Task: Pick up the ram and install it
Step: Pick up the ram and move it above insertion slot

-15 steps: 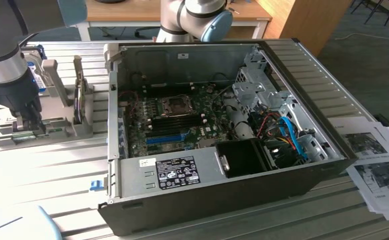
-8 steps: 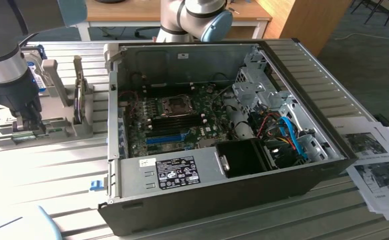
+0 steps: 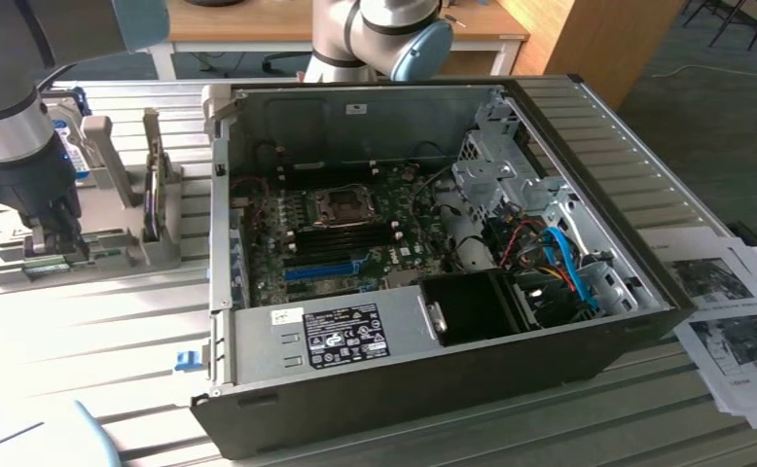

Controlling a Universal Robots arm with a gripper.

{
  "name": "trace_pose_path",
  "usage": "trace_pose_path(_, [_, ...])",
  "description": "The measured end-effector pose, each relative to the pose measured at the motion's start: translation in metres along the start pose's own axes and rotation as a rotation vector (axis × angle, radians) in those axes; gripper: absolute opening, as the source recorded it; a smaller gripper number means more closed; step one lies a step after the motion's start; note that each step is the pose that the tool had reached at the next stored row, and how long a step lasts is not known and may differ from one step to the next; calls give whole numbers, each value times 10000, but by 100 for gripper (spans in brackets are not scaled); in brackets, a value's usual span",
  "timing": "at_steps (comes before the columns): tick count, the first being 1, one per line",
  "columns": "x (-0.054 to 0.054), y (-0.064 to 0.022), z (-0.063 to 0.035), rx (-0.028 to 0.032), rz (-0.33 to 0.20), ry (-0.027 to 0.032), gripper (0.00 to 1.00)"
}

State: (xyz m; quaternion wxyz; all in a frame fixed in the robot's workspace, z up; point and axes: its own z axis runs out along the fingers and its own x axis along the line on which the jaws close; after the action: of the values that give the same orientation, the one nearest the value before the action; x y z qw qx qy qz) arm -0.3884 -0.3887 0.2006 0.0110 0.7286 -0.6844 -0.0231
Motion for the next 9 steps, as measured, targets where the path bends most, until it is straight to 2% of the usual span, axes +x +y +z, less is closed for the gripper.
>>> trace_pose_path(9, [0, 0, 0, 3, 193, -9, 11])
